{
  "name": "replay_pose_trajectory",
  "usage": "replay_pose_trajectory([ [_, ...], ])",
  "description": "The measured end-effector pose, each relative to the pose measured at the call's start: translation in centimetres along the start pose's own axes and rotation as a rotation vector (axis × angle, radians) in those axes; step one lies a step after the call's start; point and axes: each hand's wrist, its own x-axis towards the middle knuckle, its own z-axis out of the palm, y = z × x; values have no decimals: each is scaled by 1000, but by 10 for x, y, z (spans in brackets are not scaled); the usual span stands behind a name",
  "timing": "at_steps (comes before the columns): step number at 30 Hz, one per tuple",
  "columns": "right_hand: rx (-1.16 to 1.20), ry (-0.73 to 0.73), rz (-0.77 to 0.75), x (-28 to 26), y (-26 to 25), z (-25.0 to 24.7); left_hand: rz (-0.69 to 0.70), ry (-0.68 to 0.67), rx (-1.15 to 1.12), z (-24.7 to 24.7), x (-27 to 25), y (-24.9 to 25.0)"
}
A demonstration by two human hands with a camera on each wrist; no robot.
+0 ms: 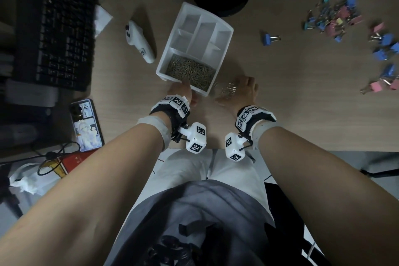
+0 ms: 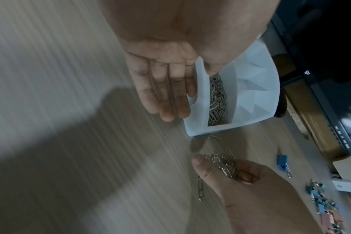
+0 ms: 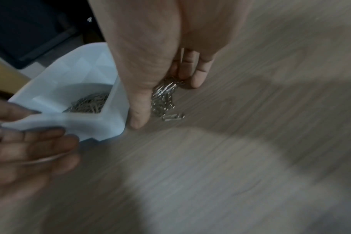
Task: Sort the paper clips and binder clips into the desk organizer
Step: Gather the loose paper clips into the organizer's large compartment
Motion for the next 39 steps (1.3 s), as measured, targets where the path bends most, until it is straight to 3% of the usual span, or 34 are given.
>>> replay_pose_trajectory([
  [10, -6, -69, -32, 3, -8, -2, -14, -58, -52, -5, 4, -1],
  [19, -195, -87, -83, 5, -10, -9, 4, -64, -80, -4, 5, -3],
  [30, -4, -67, -73, 9, -14, -16, 20, -34, -18, -49, 17, -1],
  [34, 219, 11, -213, 7, -56, -28, 5, -52, -55, -57, 12, 5],
  [36, 257, -43, -287, 10, -81, -30, -33, -137, -88, -53, 6, 7],
  [39, 265, -133, -297, 18, -96, -31, -54, -83, -112, -50, 6, 10],
])
